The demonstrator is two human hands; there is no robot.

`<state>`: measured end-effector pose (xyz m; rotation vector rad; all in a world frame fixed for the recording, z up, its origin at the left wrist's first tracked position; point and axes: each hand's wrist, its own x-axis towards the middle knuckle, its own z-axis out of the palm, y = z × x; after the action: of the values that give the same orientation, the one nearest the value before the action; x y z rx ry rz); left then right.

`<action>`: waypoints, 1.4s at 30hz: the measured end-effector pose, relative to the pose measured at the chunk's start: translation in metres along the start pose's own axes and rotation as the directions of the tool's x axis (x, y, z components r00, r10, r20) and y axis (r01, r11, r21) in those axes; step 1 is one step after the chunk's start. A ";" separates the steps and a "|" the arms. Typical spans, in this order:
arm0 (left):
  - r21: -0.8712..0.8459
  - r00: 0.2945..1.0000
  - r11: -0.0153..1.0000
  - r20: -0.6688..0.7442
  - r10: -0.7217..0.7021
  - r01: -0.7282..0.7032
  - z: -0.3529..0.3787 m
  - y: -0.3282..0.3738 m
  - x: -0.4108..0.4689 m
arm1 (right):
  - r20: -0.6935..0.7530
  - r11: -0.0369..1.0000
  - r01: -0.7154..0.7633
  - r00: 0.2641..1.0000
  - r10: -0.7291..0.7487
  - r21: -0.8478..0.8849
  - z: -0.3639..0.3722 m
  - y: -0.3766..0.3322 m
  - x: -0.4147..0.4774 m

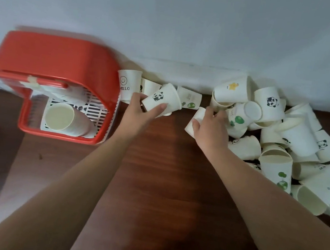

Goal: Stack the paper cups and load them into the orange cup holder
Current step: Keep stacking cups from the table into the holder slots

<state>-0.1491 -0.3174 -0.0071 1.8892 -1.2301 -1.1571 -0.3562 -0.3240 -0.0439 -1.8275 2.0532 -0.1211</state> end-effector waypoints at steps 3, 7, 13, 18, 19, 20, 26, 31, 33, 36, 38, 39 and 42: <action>-0.172 0.999 0.984 0.005 -0.038 0.038 -0.010 -0.019 -0.020 | 0.034 1.000 0.024 0.999 -0.024 0.011 0.008 -0.006 -0.019; -0.345 0.988 0.926 0.064 -0.144 0.157 -0.021 -0.046 -0.044 | 0.193 0.981 -0.049 0.981 0.013 0.187 0.016 -0.014 -0.051; -0.379 0.978 0.904 0.140 -0.156 0.199 -0.048 -0.072 -0.082 | 0.220 0.799 -0.220 0.969 0.113 0.559 -0.012 -0.042 -0.095; -0.390 0.967 0.919 0.251 0.050 0.054 -0.091 -0.067 -0.104 | 0.176 0.684 -0.142 0.984 0.021 0.715 -0.050 -0.090 -0.126; -0.372 0.962 0.928 0.255 0.101 0.001 -0.102 -0.063 -0.108 | 0.175 0.684 -0.127 0.985 0.000 0.718 -0.054 -0.101 -0.131; -0.348 0.959 0.936 0.245 0.139 -0.046 -0.114 -0.060 -0.112 | 0.176 0.683 -0.116 0.984 -0.019 0.721 -0.056 -0.112 -0.137; -0.314 0.984 0.942 0.093 0.154 -0.118 -0.185 -0.058 -0.126 | 0.164 0.643 -0.032 0.976 -0.146 0.765 -0.055 -0.172 -0.160; -0.321 0.984 0.934 -0.129 0.120 -0.156 -0.239 -0.074 -0.119 | 0.143 0.632 0.014 0.970 -0.198 0.775 -0.051 -0.207 -0.169; -0.314 0.976 0.934 -0.185 0.114 -0.169 -0.258 -0.083 -0.111 | 0.124 0.647 0.020 0.977 -0.176 0.762 -0.050 -0.212 -0.168; -0.258 0.974 0.950 -0.183 0.133 -0.178 -0.270 -0.086 -0.099 | 0.117 0.647 -0.006 0.985 -0.128 0.763 -0.045 -0.213 -0.166; -0.222 0.971 0.953 -0.171 0.168 -0.205 -0.267 -0.085 -0.089 | 0.122 0.652 -0.023 0.987 -0.106 0.758 -0.041 -0.212 -0.167; -0.198 0.969 0.957 -0.170 0.181 -0.214 -0.265 -0.084 -0.083 | 0.122 0.654 -0.030 0.988 -0.095 0.756 -0.037 -0.211 -0.168; -0.077 0.967 0.974 -0.159 0.199 -0.213 -0.251 -0.084 -0.067 | 0.119 0.664 -0.039 0.990 -0.076 0.747 -0.031 -0.209 -0.171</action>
<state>0.0971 -0.2174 0.0572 1.7014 -1.2338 -0.9284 -0.1581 -0.1944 0.0900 -1.2692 1.5225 -0.7176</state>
